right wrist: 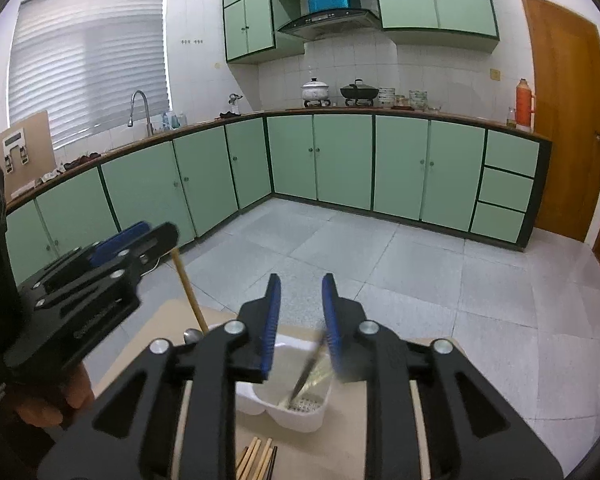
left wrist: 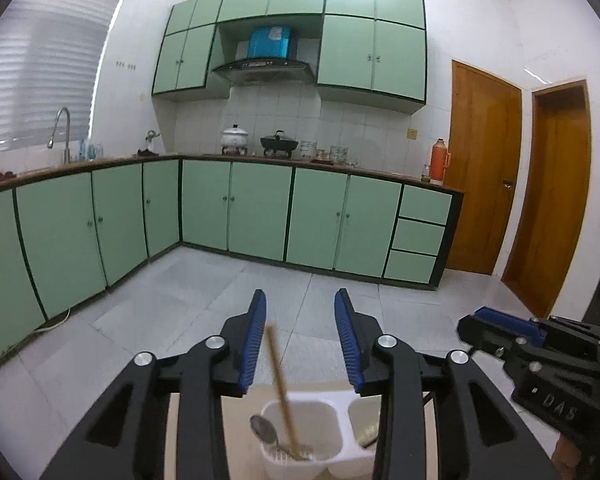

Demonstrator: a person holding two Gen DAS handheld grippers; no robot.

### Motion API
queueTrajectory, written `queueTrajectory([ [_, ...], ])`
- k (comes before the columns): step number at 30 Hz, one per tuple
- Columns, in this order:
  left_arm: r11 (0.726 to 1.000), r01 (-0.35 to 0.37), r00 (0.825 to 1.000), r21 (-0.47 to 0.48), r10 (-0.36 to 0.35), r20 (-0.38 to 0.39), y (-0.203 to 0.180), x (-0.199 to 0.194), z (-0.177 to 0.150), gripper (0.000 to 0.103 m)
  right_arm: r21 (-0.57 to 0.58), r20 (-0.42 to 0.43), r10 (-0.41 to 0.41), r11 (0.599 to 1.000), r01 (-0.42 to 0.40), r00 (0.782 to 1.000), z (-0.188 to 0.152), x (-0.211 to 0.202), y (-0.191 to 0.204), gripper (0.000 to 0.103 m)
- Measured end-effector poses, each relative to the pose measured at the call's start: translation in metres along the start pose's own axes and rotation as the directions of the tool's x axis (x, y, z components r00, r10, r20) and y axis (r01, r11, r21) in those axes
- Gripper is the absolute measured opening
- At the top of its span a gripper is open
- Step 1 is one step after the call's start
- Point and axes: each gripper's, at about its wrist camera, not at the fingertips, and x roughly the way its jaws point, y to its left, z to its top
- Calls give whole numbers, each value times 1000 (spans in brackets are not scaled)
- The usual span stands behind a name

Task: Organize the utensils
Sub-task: 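Carry both chopsticks up and drop them into the white holder, then return both tools to the remaining chopsticks and grasp another black chopstick with the right tool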

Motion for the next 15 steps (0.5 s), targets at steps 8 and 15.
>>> queueTrajectory([
  [8,1000,-11,999,-10,11,-38,10,-44,-13,54,47,54,-40,998,37,998,-19,-38,-12,63],
  [15,1000,-7,994,19,9,-108,1,-86,-58,63,53,61,-62,997,59,996,-64,-76,-5,80],
])
